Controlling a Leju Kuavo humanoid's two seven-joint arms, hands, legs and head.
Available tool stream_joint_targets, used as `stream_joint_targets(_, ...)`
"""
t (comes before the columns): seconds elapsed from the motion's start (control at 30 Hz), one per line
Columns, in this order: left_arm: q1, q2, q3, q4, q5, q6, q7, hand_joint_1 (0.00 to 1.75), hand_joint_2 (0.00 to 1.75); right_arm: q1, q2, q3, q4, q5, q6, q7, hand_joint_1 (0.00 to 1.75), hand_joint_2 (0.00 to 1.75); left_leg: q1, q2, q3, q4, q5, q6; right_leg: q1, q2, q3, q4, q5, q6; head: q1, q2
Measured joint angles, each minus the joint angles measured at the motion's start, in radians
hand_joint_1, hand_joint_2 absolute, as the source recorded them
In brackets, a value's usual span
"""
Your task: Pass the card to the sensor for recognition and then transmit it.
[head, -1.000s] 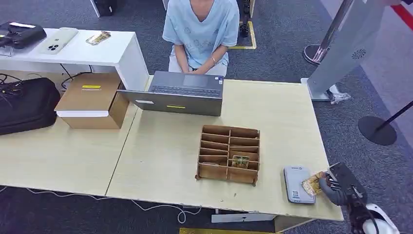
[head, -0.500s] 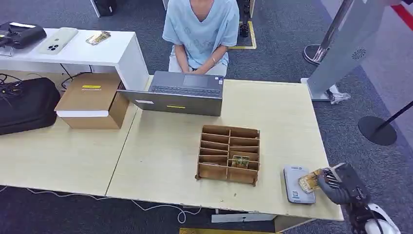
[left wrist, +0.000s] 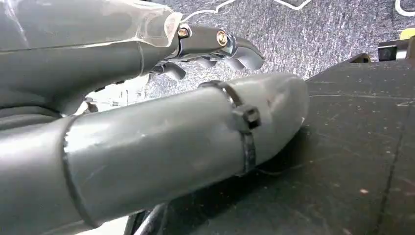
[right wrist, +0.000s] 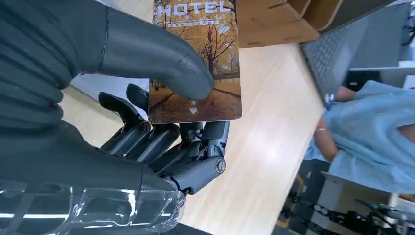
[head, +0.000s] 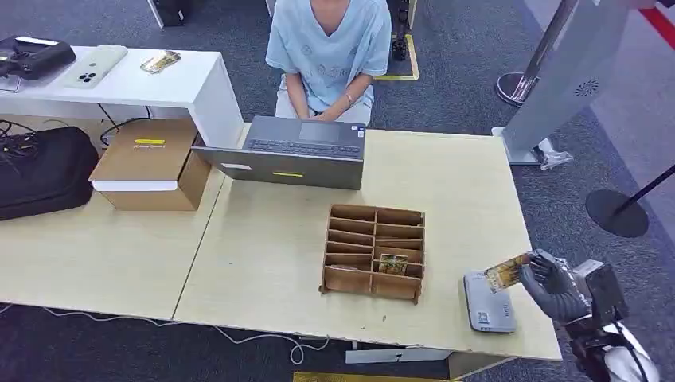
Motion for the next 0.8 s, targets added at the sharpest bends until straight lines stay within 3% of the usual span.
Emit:
stream_joint_targets(0.13, -0.001, -0.001, -0.005, 0.000, -0.002, 0.000, 0.000, 0.00, 0.00, -0.020, 0.016, 0.006, -0.020, -0.006, -0.044, -0.009, 1.75, 1.75, 0.000, 0.000, 0.000, 0.000, 0.000, 0.000, 0.000, 0.000, 0.000, 0.000, 0.000, 0.000, 0.000, 0.000)
stream_joint_targets(0.4, -0.001, -0.004, -0.015, 0.000, -0.003, 0.003, 0.001, 0.00, 0.00, -0.103, 0.045, 0.072, -0.086, 0.075, -0.282, 0.033, 1.75, 1.75, 0.000, 0.000, 0.000, 0.000, 0.000, 0.000, 0.000, 0.000, 0.000, 0.000, 0.000, 0.000, 0.000, 0.000)
stream_joint_targets(0.53, -0.001, -0.006, -0.015, 0.000, -0.003, 0.006, 0.002, 0.00, 0.00, -0.134, 0.063, 0.129, -0.129, 0.193, -0.444, 0.027, 1.75, 1.75, 0.000, 0.000, 0.000, 0.000, 0.000, 0.000, 0.000, 0.000, 0.000, 0.000, 0.000, 0.000, 0.000, 0.000)
stream_joint_targets(0.67, -0.001, -0.009, -0.015, 0.000, -0.003, 0.004, 0.002, 0.00, 0.00, -0.162, 0.080, 0.206, -0.181, 0.394, -0.643, 0.019, 1.75, 1.75, 0.000, 0.000, 0.000, 0.000, 0.000, 0.000, 0.000, 0.000, 0.000, 0.001, 0.000, 0.000, 0.000, 0.000)
stream_joint_targets(0.8, -0.002, -0.010, -0.015, 0.000, -0.008, 0.000, 0.001, 0.00, 0.00, -0.180, 0.087, 0.268, -0.218, 0.535, -0.760, 0.017, 1.75, 1.75, 0.000, 0.000, 0.000, 0.000, 0.000, 0.000, 0.000, 0.000, 0.000, 0.001, 0.000, 0.000, 0.000, 0.000)
